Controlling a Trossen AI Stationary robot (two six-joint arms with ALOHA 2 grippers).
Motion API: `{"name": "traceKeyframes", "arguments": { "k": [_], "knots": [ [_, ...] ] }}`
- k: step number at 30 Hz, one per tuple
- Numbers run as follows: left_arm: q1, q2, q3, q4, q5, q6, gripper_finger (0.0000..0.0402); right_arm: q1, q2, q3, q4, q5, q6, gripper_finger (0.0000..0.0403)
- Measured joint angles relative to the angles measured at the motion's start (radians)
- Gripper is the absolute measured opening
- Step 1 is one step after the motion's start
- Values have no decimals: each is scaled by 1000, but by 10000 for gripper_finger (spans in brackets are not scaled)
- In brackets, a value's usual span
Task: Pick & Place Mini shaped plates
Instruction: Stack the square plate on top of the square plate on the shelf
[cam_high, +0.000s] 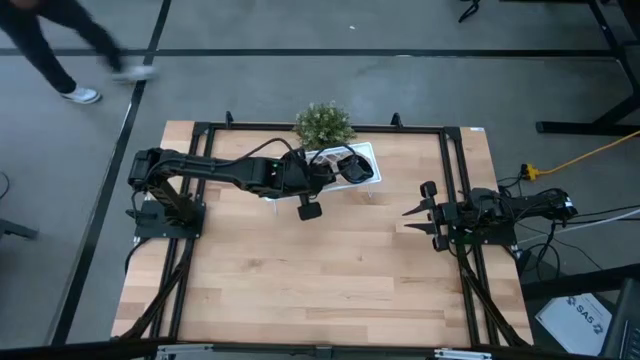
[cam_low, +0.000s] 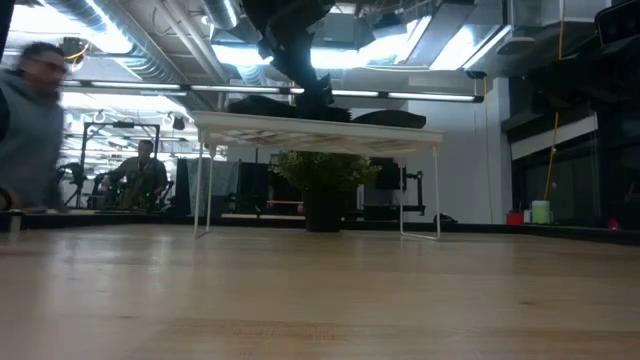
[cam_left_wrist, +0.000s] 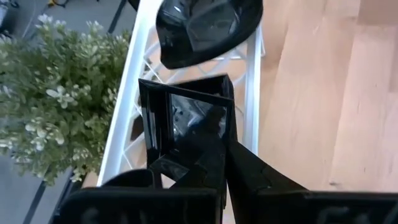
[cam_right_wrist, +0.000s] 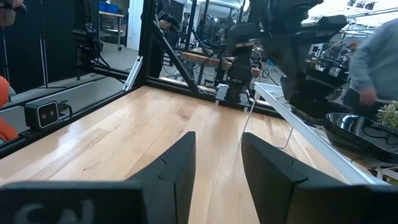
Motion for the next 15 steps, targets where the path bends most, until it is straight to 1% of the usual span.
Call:
{"name": "traceKeyframes", "arguments": {
  "k": [8,15],
  "knots": [
    [-2,0,0,74,-10,49,3,0,0,0,0,0,0,129],
    [-2,0,0,83,-38,50,3,0,0,0,0,0,0,129]
  ]
}}
